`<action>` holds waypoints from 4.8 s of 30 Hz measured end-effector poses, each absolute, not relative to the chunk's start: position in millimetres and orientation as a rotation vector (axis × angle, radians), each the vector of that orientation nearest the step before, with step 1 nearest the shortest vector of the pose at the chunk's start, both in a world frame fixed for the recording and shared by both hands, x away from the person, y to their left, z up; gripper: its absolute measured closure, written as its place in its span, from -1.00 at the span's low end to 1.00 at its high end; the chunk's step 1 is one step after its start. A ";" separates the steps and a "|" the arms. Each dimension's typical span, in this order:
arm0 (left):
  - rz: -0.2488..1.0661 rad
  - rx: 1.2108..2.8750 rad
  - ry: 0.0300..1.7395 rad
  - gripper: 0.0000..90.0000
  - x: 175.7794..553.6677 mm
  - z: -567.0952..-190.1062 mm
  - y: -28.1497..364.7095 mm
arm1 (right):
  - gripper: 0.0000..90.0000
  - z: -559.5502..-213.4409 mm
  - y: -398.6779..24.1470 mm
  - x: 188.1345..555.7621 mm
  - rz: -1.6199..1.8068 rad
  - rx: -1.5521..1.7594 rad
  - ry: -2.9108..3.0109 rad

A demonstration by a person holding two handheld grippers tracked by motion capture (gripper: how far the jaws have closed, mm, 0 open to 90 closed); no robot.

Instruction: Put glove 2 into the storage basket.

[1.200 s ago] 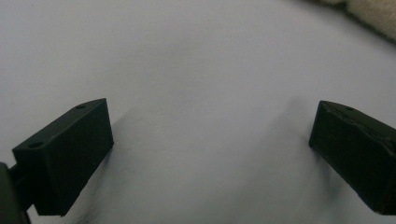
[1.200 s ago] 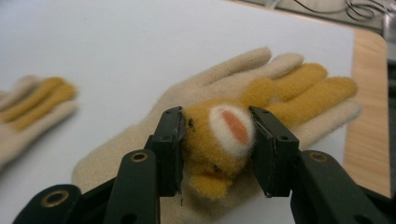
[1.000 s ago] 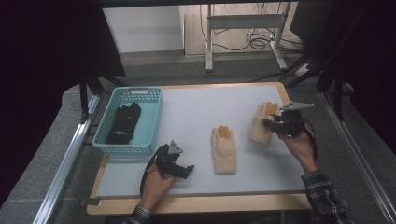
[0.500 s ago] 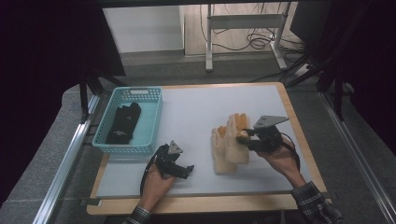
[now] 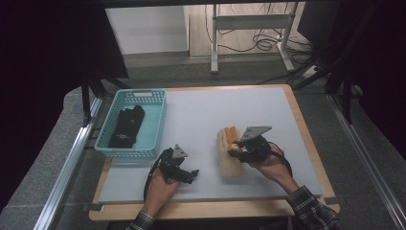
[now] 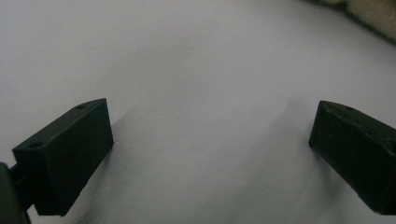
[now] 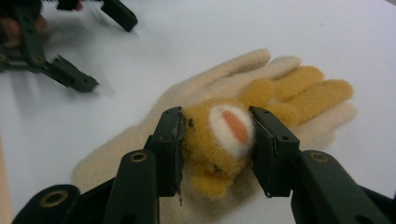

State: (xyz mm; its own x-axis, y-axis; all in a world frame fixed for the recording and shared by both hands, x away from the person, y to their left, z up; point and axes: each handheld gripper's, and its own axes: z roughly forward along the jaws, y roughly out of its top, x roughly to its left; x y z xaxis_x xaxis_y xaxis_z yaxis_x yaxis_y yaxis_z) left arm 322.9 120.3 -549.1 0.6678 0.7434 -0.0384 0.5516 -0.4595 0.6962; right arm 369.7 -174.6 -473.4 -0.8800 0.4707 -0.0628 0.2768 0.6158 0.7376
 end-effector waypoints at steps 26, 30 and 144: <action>0.351 2.186 0.995 -1.00 322.7 -549.1 120.3 | 0.71 -498.9 -231.0 375.9 1.120 0.883 2.562; 0.352 2.185 0.995 -1.00 322.7 -549.1 120.3 | 0.75 -511.0 -223.5 368.9 1.090 0.859 2.596; 0.350 2.179 1.029 -1.00 316.1 -549.8 141.5 | -0.86 -532.1 -259.6 358.5 0.952 1.103 2.348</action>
State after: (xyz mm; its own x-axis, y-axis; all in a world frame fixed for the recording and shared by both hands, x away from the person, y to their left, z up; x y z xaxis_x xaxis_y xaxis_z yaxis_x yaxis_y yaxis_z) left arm 316.1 141.5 -549.8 0.6491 0.7592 -0.0484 0.5727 -0.4457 0.6880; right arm 358.5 -259.6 -532.1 -0.6219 0.7816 -0.0488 0.5267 0.4636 0.7125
